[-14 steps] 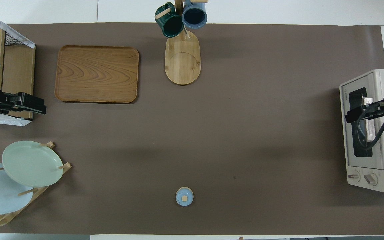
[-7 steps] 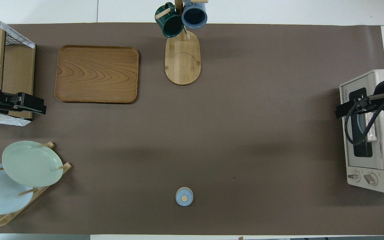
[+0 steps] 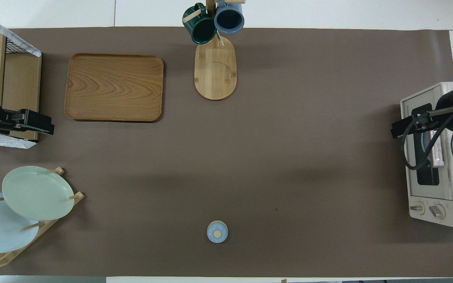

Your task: Put eggplant into oven

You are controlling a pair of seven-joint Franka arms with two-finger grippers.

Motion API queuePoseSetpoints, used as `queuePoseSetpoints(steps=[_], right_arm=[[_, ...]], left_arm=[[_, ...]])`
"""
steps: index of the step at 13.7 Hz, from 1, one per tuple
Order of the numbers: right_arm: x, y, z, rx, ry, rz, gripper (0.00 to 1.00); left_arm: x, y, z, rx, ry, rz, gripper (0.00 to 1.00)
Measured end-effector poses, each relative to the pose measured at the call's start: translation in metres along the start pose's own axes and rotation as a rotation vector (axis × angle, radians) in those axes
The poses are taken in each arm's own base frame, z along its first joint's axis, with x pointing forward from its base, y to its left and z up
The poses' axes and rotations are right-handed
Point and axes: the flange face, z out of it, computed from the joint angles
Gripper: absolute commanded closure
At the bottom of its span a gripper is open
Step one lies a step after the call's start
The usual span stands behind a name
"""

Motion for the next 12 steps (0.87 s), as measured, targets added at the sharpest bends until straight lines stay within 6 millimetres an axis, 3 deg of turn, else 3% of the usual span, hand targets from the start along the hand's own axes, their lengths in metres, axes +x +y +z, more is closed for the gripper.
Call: queuePoseSetpoints(steps=[12], right_arm=[[-0.007,0.009,-0.017,0.004,-0.016,0.043,0.00]], left_arm=[[0.000,0.000,0.000,0.000,0.000,0.000,0.00]])
